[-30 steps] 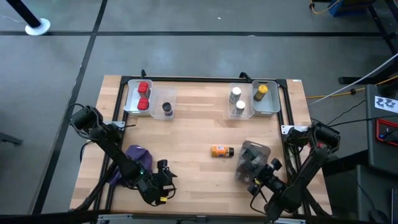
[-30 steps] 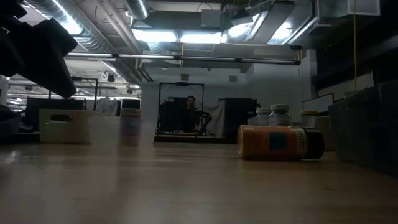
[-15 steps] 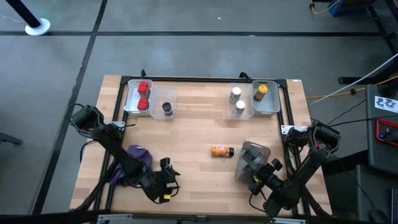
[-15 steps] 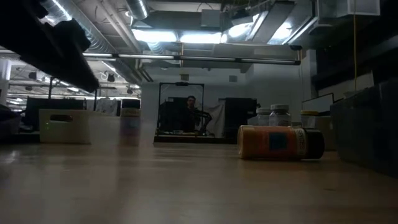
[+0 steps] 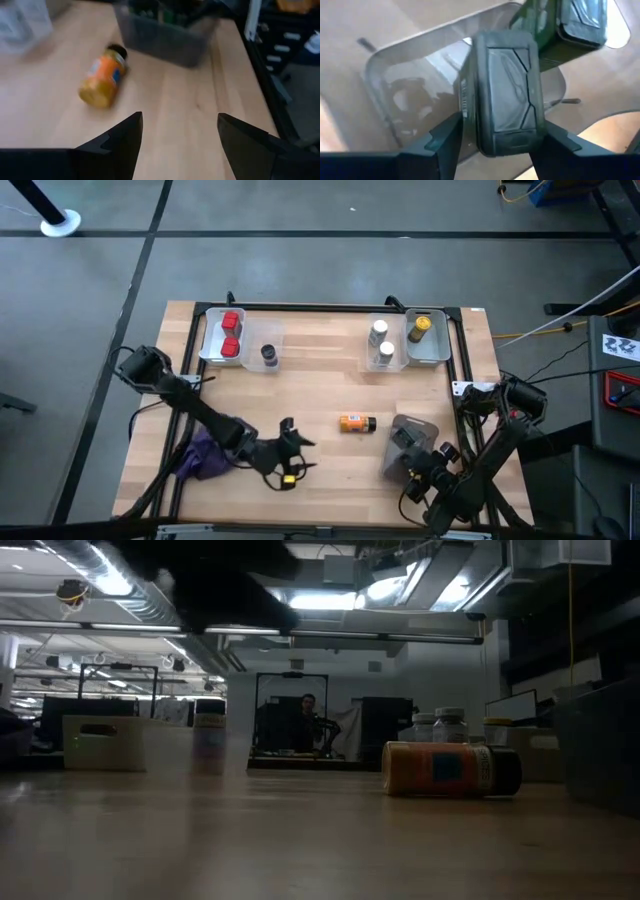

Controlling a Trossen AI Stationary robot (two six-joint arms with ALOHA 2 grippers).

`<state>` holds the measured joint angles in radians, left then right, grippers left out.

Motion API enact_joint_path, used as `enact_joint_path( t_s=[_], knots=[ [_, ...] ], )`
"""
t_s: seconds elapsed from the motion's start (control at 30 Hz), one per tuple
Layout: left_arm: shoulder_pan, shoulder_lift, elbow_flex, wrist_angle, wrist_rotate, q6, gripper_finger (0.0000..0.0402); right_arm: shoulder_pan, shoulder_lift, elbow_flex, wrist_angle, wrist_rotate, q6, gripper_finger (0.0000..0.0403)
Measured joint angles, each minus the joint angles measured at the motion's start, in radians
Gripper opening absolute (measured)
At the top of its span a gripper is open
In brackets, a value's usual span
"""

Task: Sort spices by type
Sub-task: Put the green seasoning can into the black bin, then put the black seasoning bottle into the left transparent bin

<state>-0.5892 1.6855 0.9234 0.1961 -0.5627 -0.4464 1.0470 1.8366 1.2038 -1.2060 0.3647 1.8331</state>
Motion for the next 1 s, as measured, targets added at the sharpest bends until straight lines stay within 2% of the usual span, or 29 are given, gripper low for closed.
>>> enact_joint_path(
  t_s=[0.23,0.53,0.67,0.8,1.0],
  knots=[
    [0.082,0.000,0.000,0.081,0.000,0.038,0.0241,0.000,0.000,0.092,-0.060,0.000,-0.009,0.0204],
    [0.162,0.000,0.000,0.211,0.008,0.087,0.0241,0.000,0.000,0.249,-0.241,-0.018,-0.009,0.0204],
    [0.209,0.000,0.001,0.286,0.101,0.119,0.0241,0.000,0.000,0.314,-0.298,-0.015,-0.009,0.0204],
    [0.259,0.000,0.017,0.284,0.165,0.121,0.0241,0.000,-0.001,0.362,-0.324,0.015,-0.009,0.0204],
    [0.316,0.020,0.063,0.277,0.227,0.151,0.0241,0.000,-0.001,0.417,-0.336,0.124,-0.010,0.0204]
  ],
)
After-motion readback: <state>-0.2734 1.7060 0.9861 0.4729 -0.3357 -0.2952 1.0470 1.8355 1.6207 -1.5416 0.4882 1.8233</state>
